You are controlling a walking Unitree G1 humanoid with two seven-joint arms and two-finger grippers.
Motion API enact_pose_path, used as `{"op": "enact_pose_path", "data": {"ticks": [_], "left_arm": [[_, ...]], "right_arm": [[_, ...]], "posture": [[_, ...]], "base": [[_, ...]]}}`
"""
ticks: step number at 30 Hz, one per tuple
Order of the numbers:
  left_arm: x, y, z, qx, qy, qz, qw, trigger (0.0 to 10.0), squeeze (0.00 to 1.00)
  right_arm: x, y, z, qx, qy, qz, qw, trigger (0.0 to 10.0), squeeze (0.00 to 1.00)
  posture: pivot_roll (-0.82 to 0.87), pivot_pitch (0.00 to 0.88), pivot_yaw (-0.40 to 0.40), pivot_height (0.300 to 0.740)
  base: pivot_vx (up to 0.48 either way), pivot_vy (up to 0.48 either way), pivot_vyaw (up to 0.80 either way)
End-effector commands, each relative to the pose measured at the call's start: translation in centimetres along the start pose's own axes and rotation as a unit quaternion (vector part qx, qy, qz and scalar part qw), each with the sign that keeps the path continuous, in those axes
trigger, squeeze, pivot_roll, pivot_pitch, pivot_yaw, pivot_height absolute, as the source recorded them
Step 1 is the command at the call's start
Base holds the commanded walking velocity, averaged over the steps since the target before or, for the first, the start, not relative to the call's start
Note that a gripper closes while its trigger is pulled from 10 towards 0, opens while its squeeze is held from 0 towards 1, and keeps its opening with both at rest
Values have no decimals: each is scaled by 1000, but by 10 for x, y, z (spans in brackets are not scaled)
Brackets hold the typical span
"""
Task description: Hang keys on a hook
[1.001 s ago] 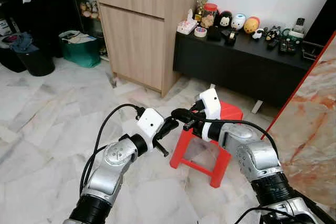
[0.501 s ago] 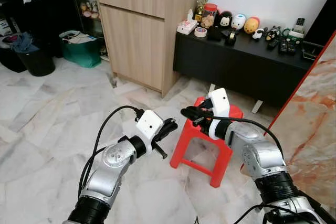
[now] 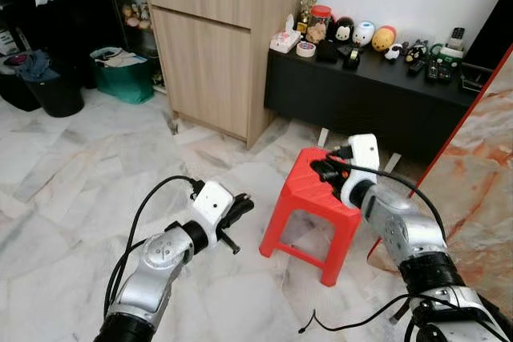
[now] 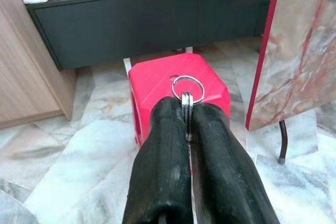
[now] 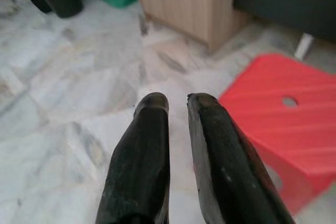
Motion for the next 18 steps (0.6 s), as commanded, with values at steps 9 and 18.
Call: {"op": "enact_pose_path", "data": {"ticks": [9,18], "left_arm": [[-31,-23,5,5,106,54,993,10000,0],[-77,-116,63,-128,301,132,936,10000,0]], "right_arm": [[-3,-126,25,-156,-54,-20,986,10000,0],[-28,-212,68,-263,-79,-59,960,10000,0]], "posture": [[67,0,-63,709],[37,0,-38,709]], "base": [[0,0,0],[0,0,0]]}}
Point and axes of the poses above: a point about 5 cm out from each wrist's last joint towards the gripper, its own z axis pointing back from the gripper into the wrist, its own y axis along the axis of the wrist's last joint, x = y × z, the point moved 4 cm from there along -z, pointing out of the wrist towards the gripper, and after that the axes turned 15 degrees about z, right-handed, at the moved point
